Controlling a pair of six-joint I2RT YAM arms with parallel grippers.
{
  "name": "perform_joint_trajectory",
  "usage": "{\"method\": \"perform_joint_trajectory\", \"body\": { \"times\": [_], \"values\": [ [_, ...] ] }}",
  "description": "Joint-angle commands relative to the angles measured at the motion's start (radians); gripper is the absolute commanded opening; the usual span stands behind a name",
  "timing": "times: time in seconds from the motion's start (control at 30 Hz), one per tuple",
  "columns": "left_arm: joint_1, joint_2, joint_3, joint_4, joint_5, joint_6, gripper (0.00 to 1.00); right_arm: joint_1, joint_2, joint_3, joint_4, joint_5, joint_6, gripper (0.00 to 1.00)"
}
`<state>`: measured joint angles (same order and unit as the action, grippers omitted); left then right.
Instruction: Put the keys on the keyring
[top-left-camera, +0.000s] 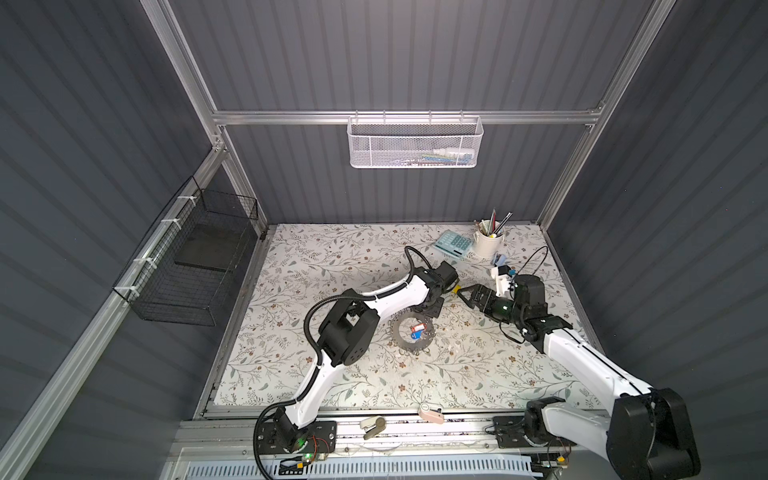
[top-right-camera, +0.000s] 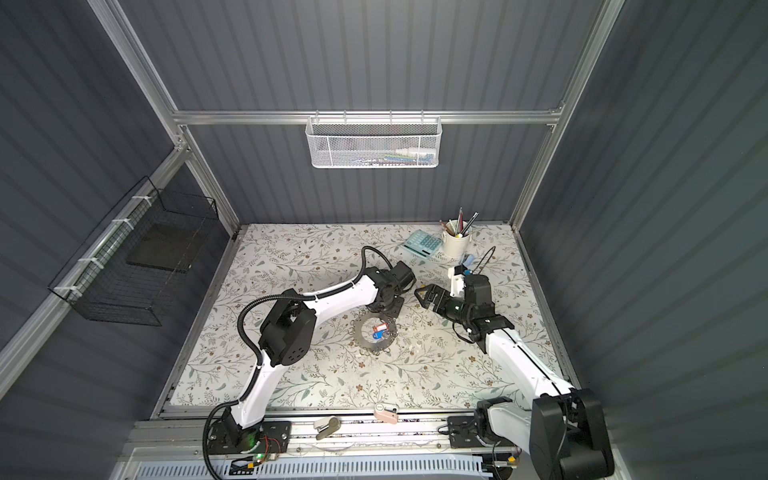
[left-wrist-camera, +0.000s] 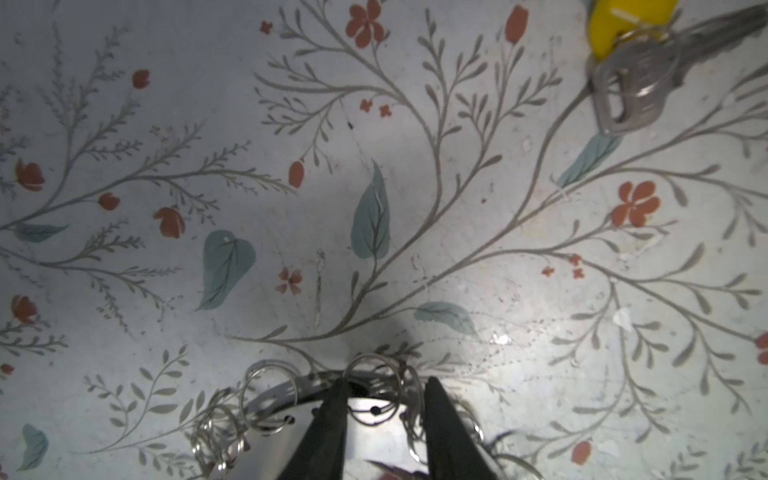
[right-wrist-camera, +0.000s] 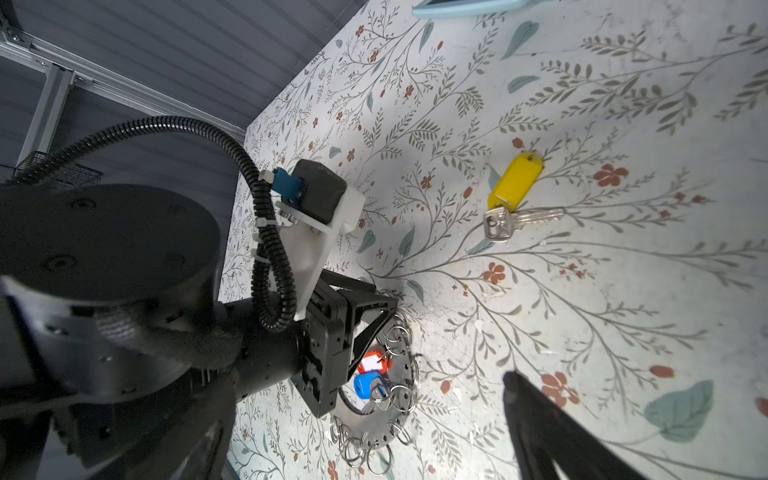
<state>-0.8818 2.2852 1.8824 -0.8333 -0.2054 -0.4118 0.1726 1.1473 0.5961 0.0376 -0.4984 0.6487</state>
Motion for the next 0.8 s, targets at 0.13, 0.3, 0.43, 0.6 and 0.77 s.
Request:
{"method": "perform_joint_trajectory", "body": {
  "times": [0.13, 0.3, 0.43, 0.6, 0.77],
  "values": [
    [0.011, -0.052, -0.019, 0.004, 0.021, 0.01, 0.31, 0.001, 0.018, -0.005, 0.015, -0.017, 0.008, 0.99],
    [0.018, -0.195, -0.16, 0.235, 0.189, 0.054, 0.35, 0.002, 0.021, -0.01, 0.023, -0.018, 0.012, 0.99],
    [0.035, -0.251, -0.198, 0.268, 0.173, 0.076, 0.35, 0.004, 0.019, -0.011, 0.028, -0.016, 0.014, 0.99],
    [0.073, -0.281, -0.253, 0.239, 0.178, 0.194, 0.35, 0.004, -0.002, -0.002, 0.0, -0.004, 0.0, 0.99],
    [0.074, -0.282, -0.296, 0.214, 0.137, 0.362, 0.35, 0.004, -0.023, 0.013, -0.02, 0.017, -0.014, 0.99]
  ]
}}
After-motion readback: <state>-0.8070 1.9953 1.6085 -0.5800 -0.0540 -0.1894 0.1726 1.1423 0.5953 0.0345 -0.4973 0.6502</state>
